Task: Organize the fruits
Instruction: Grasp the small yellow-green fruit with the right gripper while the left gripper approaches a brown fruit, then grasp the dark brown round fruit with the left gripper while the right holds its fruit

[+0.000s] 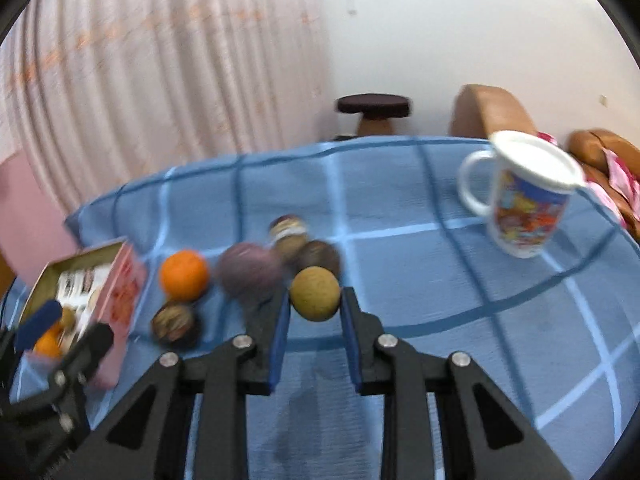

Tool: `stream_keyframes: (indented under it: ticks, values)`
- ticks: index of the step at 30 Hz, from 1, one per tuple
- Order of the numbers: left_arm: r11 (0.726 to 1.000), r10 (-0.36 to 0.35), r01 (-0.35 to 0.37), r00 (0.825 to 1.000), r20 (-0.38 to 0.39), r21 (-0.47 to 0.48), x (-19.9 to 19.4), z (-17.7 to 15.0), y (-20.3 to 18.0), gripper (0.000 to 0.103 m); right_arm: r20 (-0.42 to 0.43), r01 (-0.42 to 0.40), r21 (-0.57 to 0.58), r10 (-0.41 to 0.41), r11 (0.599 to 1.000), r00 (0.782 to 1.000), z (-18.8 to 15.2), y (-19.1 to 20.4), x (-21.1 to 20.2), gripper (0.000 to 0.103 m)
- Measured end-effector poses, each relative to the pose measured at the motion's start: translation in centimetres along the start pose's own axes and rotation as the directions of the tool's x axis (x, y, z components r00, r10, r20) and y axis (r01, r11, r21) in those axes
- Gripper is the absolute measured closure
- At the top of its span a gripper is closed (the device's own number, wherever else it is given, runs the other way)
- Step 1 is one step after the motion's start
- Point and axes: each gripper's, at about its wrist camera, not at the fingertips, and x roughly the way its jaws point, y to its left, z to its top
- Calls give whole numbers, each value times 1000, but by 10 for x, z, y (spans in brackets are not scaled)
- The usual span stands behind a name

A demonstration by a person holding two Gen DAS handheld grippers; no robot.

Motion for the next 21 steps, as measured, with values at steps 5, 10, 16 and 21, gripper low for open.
stream_keyframes:
  ticks: [5, 10, 16, 21]
  values:
    - [1000, 20, -18, 995, -102, 13, 33, 9, -24, 26, 32, 27, 32, -28, 999, 999, 8, -14, -8, 75]
    - [998, 7, -20, 976, -217, -58, 64, 11, -32, 26, 38, 22, 41, -23, 999, 999, 11, -17, -9, 75]
    - [995, 88, -99, 963, -256, -33, 77, 15, -41, 26, 50, 19, 61, -22, 998, 998, 14, -21, -12, 75]
    - [994, 110, -110, 954, -278, 15, 83, 18, -60, 26, 49, 18, 66, -21, 998, 999, 14, -22, -11, 75]
